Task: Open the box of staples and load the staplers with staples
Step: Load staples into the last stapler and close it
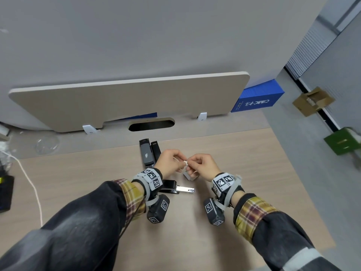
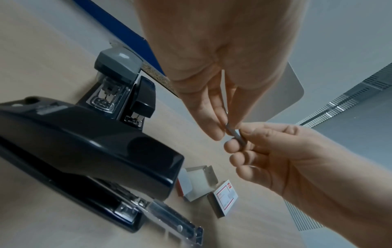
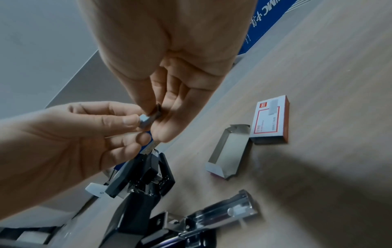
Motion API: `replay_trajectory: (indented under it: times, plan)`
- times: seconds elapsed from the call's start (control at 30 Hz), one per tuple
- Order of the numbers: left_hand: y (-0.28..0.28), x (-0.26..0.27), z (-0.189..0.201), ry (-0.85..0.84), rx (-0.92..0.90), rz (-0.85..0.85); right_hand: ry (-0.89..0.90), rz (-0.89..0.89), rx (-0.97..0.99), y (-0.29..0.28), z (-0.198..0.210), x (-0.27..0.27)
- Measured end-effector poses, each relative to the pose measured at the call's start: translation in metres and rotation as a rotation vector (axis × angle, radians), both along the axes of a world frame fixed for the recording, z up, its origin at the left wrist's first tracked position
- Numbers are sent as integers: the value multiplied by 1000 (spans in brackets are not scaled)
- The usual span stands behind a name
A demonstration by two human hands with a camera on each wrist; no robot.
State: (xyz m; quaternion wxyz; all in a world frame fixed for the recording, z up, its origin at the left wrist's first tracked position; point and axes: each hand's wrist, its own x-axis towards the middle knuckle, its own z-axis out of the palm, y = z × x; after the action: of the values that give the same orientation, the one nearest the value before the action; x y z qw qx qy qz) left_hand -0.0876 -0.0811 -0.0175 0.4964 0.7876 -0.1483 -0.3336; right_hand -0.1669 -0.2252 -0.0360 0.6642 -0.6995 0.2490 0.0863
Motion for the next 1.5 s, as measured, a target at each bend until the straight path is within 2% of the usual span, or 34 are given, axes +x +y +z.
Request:
replay_trajectory:
  times: [0.37,0.5,0.63,0.8,0.93,1.2,1.33,1.5]
  plan:
    - [13,2,-8,87,-21,35,19,7,-74,7,3,-1]
    - [17,3,-7,48,28,13,12,-18,-119,7,3,-2]
    - [21,5,-9,-58,130,59,15,-68,-172,4,3,-12]
    - [21,0,-9,-92,164,6,59,27,-288,7,-11,-30]
    - [21,-5,-12,-101,159,-14,93,14,-330,12,-21,-40]
    - [23,-10,-15,-138,188,-43,98,99,-573,18,-26,-56]
    - [23,-14,-15,-150,200,-54,116,189,-646,23,-32,-65]
    - [26,-15,-20,-172,196,-75,150,204,-732,26,-37,-69]
